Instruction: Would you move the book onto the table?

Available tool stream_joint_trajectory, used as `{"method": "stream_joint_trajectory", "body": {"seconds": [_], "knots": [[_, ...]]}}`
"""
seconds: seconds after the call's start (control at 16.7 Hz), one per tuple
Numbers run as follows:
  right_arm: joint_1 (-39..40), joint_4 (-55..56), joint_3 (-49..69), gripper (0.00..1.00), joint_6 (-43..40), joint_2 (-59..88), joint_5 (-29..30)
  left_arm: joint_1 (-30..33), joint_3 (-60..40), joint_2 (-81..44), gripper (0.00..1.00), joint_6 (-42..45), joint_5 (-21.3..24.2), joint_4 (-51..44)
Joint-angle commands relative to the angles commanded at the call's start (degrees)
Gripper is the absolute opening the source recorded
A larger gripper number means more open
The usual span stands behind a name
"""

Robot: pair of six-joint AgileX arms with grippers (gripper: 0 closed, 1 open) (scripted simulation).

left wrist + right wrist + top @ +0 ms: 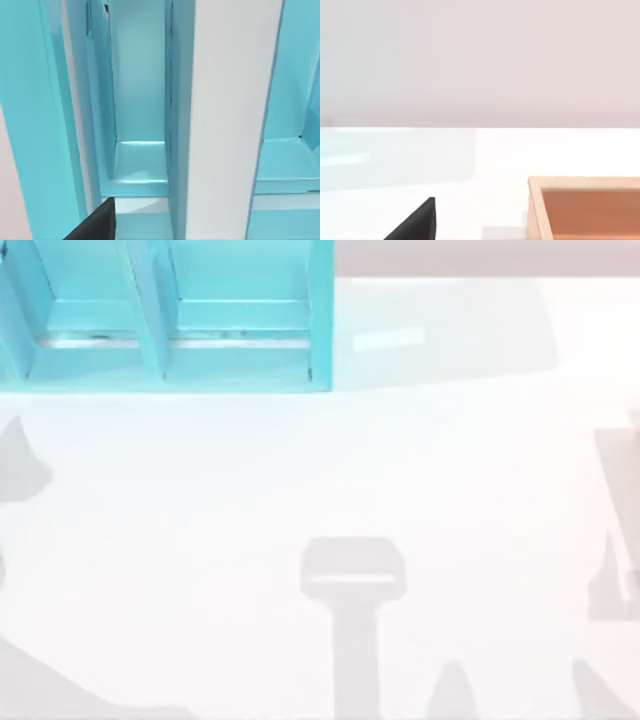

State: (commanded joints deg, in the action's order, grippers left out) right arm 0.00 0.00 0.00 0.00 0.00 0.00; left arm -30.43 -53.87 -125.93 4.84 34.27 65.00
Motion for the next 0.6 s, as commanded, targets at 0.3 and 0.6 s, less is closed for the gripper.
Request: {"method": "stream_joint_trajectory", "body": {"seconds": [0.3, 0.6], "knots": [[0.0, 0.0, 0.0, 1.0, 0.0, 0.0, 0.0, 1.23, -3.8, -2.11, 1.0, -0.16, -1.18, -1.62], [0.0, 0.0, 0.0, 1.0, 0.0, 0.0, 0.0, 4.47, -16.58, -9.03, 1.0, -0.75, -4.32, -7.07]]}}
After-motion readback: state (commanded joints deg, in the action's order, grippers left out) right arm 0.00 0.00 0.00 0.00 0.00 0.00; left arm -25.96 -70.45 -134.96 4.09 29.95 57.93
